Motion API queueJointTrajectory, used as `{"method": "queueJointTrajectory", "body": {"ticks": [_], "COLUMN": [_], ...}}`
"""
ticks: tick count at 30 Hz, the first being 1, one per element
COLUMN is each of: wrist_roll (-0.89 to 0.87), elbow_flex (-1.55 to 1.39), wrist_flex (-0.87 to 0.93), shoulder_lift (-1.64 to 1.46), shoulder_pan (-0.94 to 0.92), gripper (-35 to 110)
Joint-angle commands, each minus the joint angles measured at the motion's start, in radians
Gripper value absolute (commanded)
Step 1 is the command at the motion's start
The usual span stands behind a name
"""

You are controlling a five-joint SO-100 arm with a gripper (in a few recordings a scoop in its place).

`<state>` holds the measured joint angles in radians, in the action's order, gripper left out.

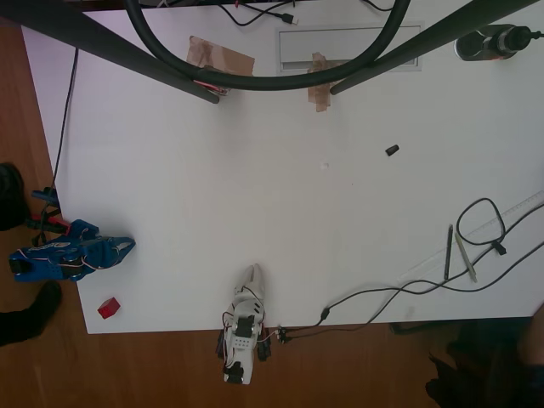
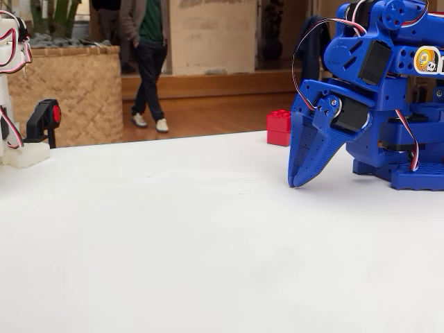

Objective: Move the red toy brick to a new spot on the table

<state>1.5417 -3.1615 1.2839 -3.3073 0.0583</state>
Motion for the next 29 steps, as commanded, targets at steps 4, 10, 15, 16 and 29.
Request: {"method": "queueJointTrajectory", "body": {"ticks": [4,10,15,16,29], "wrist_roll": [-0.006,-0.199,-0.193,-0.192,-0.167], "elbow_flex": [-0.038,-0.058,-0.058,-0.058,-0.058], "wrist_flex": [-0.028,-0.064,-0.064,-0.064,-0.064], "shoulder_lift": [-0.032,-0.032,-0.032,-0.032,-0.032], "shoulder_pan": [0.000,-0.002,-0.005,-0.009,-0.067], "gripper": [1,1,1,1,1]}}
